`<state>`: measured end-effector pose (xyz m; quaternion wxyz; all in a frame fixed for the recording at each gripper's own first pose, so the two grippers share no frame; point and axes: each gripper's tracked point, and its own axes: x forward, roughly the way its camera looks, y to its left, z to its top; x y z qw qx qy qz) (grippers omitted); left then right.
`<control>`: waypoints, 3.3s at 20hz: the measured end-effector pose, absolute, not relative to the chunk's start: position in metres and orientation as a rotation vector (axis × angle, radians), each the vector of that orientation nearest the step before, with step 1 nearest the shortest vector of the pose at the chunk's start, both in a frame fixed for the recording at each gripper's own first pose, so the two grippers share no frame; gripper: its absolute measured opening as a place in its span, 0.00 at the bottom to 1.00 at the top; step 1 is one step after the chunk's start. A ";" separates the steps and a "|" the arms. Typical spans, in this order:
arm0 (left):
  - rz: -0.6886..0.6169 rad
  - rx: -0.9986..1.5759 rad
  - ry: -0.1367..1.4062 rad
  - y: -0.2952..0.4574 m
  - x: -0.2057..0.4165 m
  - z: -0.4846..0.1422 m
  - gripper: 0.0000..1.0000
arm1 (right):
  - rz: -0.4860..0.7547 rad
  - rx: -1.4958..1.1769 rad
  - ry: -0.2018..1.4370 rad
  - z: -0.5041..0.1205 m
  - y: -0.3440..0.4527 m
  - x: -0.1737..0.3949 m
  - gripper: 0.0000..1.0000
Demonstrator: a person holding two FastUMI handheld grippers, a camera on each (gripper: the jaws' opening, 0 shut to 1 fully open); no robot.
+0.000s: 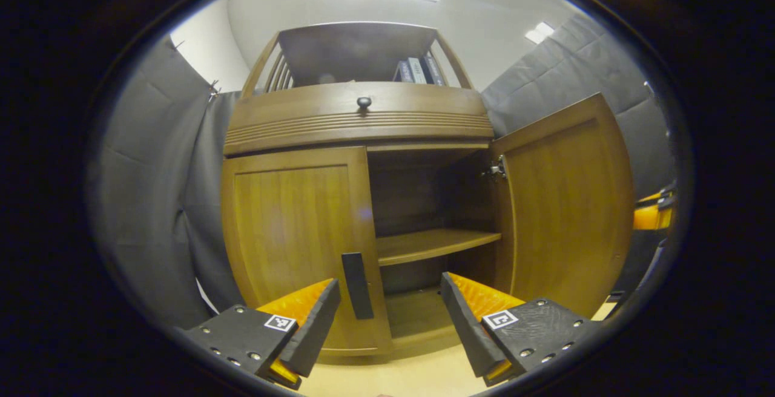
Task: Open the right door of the double-door shoe cabinet with the right hand, and open the left door with the left hand.
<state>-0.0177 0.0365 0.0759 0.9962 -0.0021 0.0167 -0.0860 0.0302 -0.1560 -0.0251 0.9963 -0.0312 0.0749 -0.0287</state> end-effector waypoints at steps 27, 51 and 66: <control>-0.060 -0.071 0.165 0.049 0.006 0.053 0.24 | -0.110 -0.025 0.160 -0.020 -0.172 0.006 0.94; -0.095 -0.098 0.196 0.080 -0.076 0.069 0.19 | 0.036 -0.033 0.126 -0.016 -0.109 -0.021 0.96; -0.037 -0.076 0.203 0.160 -0.128 0.084 0.18 | 0.100 -0.023 0.114 -0.010 -0.064 -0.053 0.96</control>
